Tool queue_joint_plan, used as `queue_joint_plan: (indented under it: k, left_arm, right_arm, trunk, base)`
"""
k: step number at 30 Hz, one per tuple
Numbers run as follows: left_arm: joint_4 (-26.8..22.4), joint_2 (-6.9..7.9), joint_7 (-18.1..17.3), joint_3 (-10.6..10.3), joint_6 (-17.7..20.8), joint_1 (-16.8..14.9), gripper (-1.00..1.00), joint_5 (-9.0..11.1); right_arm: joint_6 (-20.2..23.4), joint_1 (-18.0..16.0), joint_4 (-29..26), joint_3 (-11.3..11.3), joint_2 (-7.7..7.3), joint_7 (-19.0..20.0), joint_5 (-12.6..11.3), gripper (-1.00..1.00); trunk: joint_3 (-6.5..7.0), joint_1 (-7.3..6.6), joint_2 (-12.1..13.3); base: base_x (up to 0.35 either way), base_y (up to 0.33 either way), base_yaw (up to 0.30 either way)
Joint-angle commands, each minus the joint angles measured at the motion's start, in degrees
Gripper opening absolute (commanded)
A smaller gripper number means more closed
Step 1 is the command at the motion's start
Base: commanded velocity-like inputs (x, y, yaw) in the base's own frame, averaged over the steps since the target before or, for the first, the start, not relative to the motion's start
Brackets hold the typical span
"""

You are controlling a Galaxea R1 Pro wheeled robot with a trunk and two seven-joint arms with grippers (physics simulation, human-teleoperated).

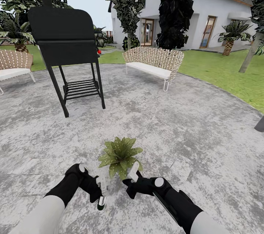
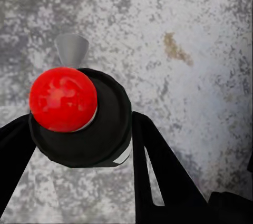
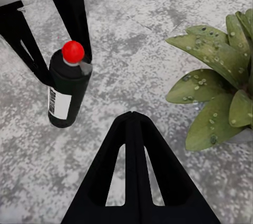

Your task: Pick up the pesticide atomizer in the garden and spray insectifuge to fully cover both potted plants in the garden.

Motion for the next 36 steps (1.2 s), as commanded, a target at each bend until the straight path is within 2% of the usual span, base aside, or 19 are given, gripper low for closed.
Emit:
queue_joint_plan:
  k: [1,3,4,7,9,12,14,15,17,20,22,23,24,27,28,29,30,33,36]
  left_arm:
    - [-0.12,0.81,-0.26,0.03,0.67,-0.01,-1.00,-0.08]
    - [-0.12,2.17,-0.12,0.05,0.91,0.00,-1.00,-0.10]
    - [-0.11,2.97,0.02,0.30,1.08,0.00,-1.00,-0.07]
    - [-0.03,4.70,1.77,0.76,1.31,0.04,-1.00,0.25]
    - [-0.01,5.41,5.44,1.43,1.35,0.36,-1.00,0.68]
    - [0.00,5.13,11.80,6.00,1.31,1.89,-1.00,1.39]
    - [0.03,4.88,15.80,11.16,1.26,2.60,-1.00,3.14]
    - [0.20,4.81,17.96,14.84,1.18,2.83,-1.00,5.44]
    - [1.74,4.84,20.43,19.46,0.83,3.33,-1.00,9.47]
    - [3.47,4.95,25.27,24.83,0.38,4.59,-1.00,15.39]
    - [3.83,4.93,31.43,28.78,-2.13,6.58,-1.00,20.59]
    - [3.99,4.89,33.68,29.48,-3.81,7.15,-1.00,21.93]
    - [4.67,4.84,37.00,30.11,-6.32,7.95,-1.00,23.43]
    - [9.12,4.13,44.94,30.68,-10.07,8.89,-1.00,25.48]
    - [11.25,3.34,49.10,30.78,-11.22,9.01,-1.00,26.37]
    - [12.35,2.60,51.95,30.81,-12.04,9.06,-1.00,26.89]
    - [13.58,1.25,56.63,30.81,-13.48,9.10,-1.00,27.40]
    - [18.50,-1.22,68.01,30.79,-17.14,9.20,-1.00,27.88]
    - [24.35,-1.31,72.45,30.79,-20.66,9.27,-1.00,27.95]
  right_arm:
    - [0.37,-0.03,-0.03,0.03,-0.01,0.15,-0.01,-1.00]
    - [0.34,-0.03,0.11,0.05,-0.07,0.15,0.00,-1.00]
    - [0.31,-0.03,0.23,0.06,-0.10,0.15,0.01,1.00]
    - [0.29,-0.03,0.28,0.01,-0.58,0.13,-0.05,1.00]
    - [0.19,-0.03,0.42,-0.03,-1.14,-0.09,-0.09,1.00]
    - [-0.14,0.06,2.37,-1.29,-3.06,-1.42,-0.34,1.00]
    - [-1.15,0.20,5.50,-4.43,-3.55,-5.03,-0.50,1.00]
    - [-4.08,0.29,7.82,-7.31,-3.63,-8.49,-0.59,1.00]
    - [-11.93,0.88,11.41,-11.53,-3.65,-14.03,-0.65,1.00]
    - [-21.99,2.47,18.13,-14.64,-3.50,-20.04,-0.72,1.00]
    - [-28.62,3.26,24.23,-15.57,-3.39,-24.01,-1.14,1.00]
    - [-30.93,3.47,26.39,-15.70,-3.38,-25.31,-1.97,1.00]
    - [-34.77,3.84,29.69,-15.81,-3.38,-27.16,-4.34,1.00]
    - [-43.21,4.48,36.89,-15.84,-3.54,-29.39,-11.40,1.00]
    - [-45.18,4.66,39.69,-15.84,-3.62,-29.69,-13.76,1.00]
    - [-45.98,4.77,41.16,-15.84,-3.65,-29.80,-14.93,1.00]
    - [-46.68,4.92,42.72,-15.84,-3.68,-29.90,-16.20,1.00]
    - [-47.25,5.10,44.29,-15.84,-3.70,-30.00,-17.54,1.00]
    - [-47.38,5.66,44.53,-15.81,-3.38,-30.08,-17.76,1.00]
  trunk:
    - [-0.05,-0.01,-0.02]
    - [-0.05,-0.01,-0.02]
    - [-0.05,-0.01,-0.02]
    - [-0.05,-0.01,-0.02]
    - [-0.05,-0.01,-0.02]
    - [-0.05,-0.01,-0.02]
    - [-0.05,-0.01,-0.02]
    - [-0.05,-0.01,-0.02]
    - [-0.05,-0.01,-0.02]
    - [-0.05,-0.01,-0.02]
    - [-0.05,-0.01,-0.02]
    - [-0.05,-0.01,-0.02]
    - [-0.05,-0.01,-0.02]
    - [-0.05,-0.01,-0.02]
    - [-0.05,-0.01,-0.02]
    - [-0.05,-0.01,-0.02]
    - [-0.05,-0.01,-0.02]
    - [-0.05,-0.01,-0.02]
    - [-0.05,-0.01,-0.02]
  base:
    - [0.000,0.000,0.000]
    - [0.000,0.000,0.000]
    - [0.000,0.000,0.000]
    - [0.000,0.000,0.000]
    - [0.000,0.000,0.000]
    - [0.000,0.000,0.000]
    - [0.000,0.000,0.000]
    - [0.000,0.000,0.000]
    - [0.000,0.000,0.000]
    - [0.000,0.000,0.000]
    - [0.000,0.000,0.000]
    - [0.000,0.000,0.000]
    - [0.000,0.000,0.000]
    - [0.000,0.000,0.000]
    - [0.000,0.000,0.000]
    - [0.000,0.000,0.000]
    - [0.000,0.000,0.000]
    - [0.000,0.000,0.000]
    - [0.000,0.000,0.000]
